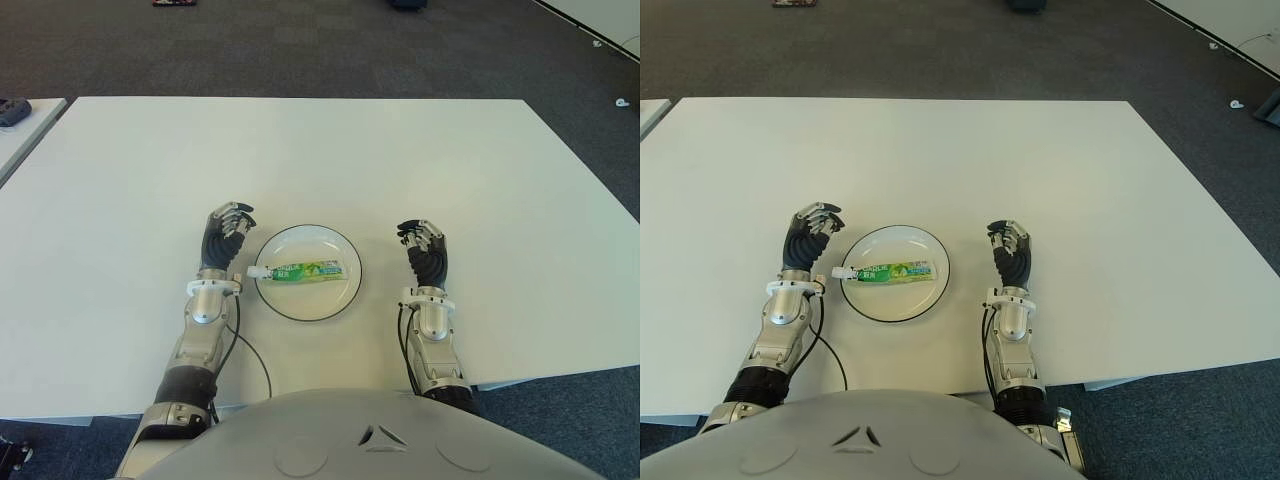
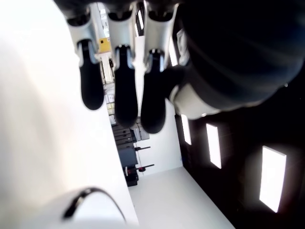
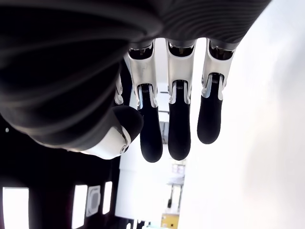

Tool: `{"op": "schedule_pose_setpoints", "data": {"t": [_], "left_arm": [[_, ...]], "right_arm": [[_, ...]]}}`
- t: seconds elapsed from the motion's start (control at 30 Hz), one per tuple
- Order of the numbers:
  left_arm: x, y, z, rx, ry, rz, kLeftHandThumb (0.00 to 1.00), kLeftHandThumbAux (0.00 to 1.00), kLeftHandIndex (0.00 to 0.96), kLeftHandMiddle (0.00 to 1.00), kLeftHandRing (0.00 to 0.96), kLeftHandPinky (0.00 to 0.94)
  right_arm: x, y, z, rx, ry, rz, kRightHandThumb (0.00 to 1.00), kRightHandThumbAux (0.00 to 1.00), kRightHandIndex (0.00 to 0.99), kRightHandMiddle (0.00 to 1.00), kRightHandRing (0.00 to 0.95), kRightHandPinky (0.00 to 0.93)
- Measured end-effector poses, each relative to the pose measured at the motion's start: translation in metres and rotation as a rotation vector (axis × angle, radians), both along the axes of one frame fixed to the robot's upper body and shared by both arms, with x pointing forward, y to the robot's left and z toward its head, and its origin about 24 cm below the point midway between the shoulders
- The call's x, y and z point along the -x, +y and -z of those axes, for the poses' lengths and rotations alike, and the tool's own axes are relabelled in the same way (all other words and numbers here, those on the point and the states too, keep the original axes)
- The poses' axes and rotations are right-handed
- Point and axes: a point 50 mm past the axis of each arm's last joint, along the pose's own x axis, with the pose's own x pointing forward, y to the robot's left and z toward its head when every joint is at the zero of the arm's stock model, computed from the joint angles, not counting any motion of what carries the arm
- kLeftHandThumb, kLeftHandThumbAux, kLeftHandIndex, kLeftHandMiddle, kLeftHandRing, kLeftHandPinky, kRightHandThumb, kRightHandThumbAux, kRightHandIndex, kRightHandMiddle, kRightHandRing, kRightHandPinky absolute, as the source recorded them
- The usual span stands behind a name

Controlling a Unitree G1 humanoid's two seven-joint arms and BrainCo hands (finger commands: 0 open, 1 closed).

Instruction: Put the toothpaste on the table into the plate.

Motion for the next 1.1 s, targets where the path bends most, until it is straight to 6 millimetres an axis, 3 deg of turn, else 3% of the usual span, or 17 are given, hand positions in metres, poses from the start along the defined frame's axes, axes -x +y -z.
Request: {"op": "schedule_pose_setpoints", "data": {"t": [1.1], "left_arm": [[0.014, 0.008, 0.01, -0.058, 0.078, -0.013, 0.707, 0.716, 0.433, 0.619, 0.62, 0.594]], "right_arm": [[-0.005, -0.003, -0.002, 0.007, 0.005, -0.008, 0.704, 0.733, 0.425, 0.46, 0.445, 0.436]]}}
